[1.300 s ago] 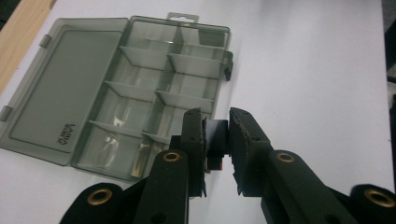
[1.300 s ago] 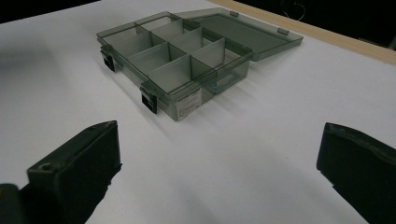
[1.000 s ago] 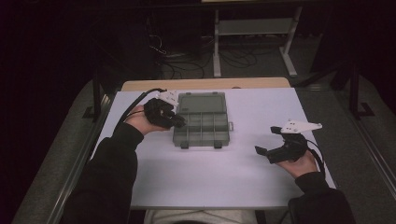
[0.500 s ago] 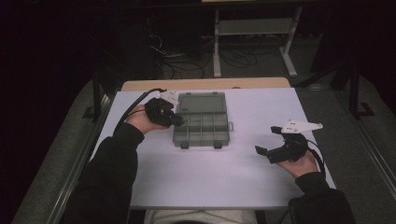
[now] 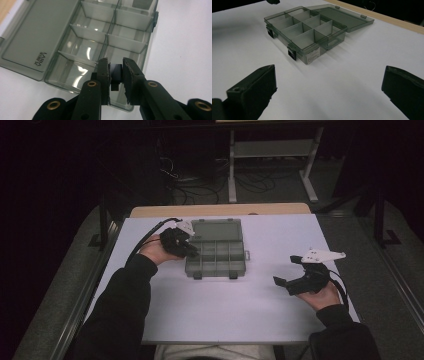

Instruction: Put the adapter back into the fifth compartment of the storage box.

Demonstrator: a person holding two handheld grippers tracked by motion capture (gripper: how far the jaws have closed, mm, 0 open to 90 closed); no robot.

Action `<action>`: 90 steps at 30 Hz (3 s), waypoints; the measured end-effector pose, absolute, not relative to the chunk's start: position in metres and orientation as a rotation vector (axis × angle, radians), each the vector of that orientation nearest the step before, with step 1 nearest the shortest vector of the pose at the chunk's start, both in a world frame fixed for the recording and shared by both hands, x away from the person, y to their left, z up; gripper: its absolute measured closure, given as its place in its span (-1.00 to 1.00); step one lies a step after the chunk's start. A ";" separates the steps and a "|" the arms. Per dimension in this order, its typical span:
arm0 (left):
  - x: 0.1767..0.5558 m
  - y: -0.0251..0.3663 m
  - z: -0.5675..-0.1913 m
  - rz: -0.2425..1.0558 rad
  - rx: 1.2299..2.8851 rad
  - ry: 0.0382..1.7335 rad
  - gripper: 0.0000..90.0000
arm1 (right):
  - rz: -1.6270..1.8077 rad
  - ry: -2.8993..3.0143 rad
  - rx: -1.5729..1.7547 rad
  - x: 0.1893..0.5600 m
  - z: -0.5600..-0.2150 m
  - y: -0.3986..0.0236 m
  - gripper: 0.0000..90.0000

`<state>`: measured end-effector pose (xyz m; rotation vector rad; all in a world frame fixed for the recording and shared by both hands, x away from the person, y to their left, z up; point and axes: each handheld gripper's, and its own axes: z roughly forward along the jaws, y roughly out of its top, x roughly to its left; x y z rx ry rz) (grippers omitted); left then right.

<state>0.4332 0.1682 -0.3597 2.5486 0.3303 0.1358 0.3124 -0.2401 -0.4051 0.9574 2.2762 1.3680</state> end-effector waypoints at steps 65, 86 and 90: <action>0.424 0.189 -0.369 0.146 2.442 0.386 0.15 | 1.336 2.322 0.971 0.311 -0.408 -0.238 -1.00; 0.412 0.219 -0.359 0.109 2.332 0.467 -0.26 | 1.337 2.325 0.975 0.311 -0.408 -0.238 -1.00; 0.411 0.223 -0.357 0.131 2.298 0.484 -0.44 | 1.335 2.326 0.974 0.311 -0.408 -0.238 -1.00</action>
